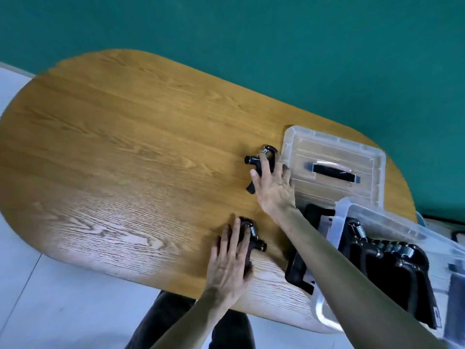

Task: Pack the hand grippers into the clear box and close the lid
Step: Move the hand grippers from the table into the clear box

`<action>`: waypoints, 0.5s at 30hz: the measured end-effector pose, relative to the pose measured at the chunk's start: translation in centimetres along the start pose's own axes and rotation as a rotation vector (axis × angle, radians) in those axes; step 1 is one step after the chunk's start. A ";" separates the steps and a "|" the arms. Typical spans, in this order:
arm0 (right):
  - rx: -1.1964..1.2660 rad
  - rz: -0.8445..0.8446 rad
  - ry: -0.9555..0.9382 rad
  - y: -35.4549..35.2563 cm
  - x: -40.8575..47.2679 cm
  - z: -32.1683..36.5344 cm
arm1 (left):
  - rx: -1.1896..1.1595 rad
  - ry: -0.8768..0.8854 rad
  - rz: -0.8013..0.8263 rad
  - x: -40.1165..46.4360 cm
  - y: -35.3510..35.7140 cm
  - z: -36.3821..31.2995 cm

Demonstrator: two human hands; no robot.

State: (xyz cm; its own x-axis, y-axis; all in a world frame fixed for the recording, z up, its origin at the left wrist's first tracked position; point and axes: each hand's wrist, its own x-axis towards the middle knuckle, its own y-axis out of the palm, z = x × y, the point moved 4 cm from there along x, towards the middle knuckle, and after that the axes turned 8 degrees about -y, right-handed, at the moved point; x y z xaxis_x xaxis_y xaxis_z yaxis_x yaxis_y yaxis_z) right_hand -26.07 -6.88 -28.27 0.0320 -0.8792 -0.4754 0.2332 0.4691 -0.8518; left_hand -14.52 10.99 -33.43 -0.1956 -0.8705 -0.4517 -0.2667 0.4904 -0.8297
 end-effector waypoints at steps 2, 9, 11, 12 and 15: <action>0.000 0.052 0.033 1.7 0.7 -0.3 | 0.007 0.020 0.005 0.4 0.1 0.7; -0.012 -0.053 0.007 4.1 1.4 -0.3 | 0.016 0.010 -0.015 1.6 -0.6 2.8; 0.014 -0.076 0.006 4.5 1.4 -0.2 | 0.031 -0.003 -0.009 1.7 -1.1 3.4; 0.023 -0.093 0.003 4.7 1.4 -0.2 | 0.041 -0.008 0.001 1.8 -1.2 3.7; 0.032 -0.109 0.004 4.9 1.4 -0.2 | 0.049 -0.028 -0.030 2.1 -2.0 4.7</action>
State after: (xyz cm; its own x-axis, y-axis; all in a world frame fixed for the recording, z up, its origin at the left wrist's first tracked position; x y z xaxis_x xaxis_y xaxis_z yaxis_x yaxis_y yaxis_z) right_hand -25.04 -5.76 -33.16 0.0013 -0.9244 -0.3814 0.2664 0.3680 -0.8909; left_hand -9.94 7.96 -34.23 -0.1614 -0.8861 -0.4346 -0.2250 0.4618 -0.8580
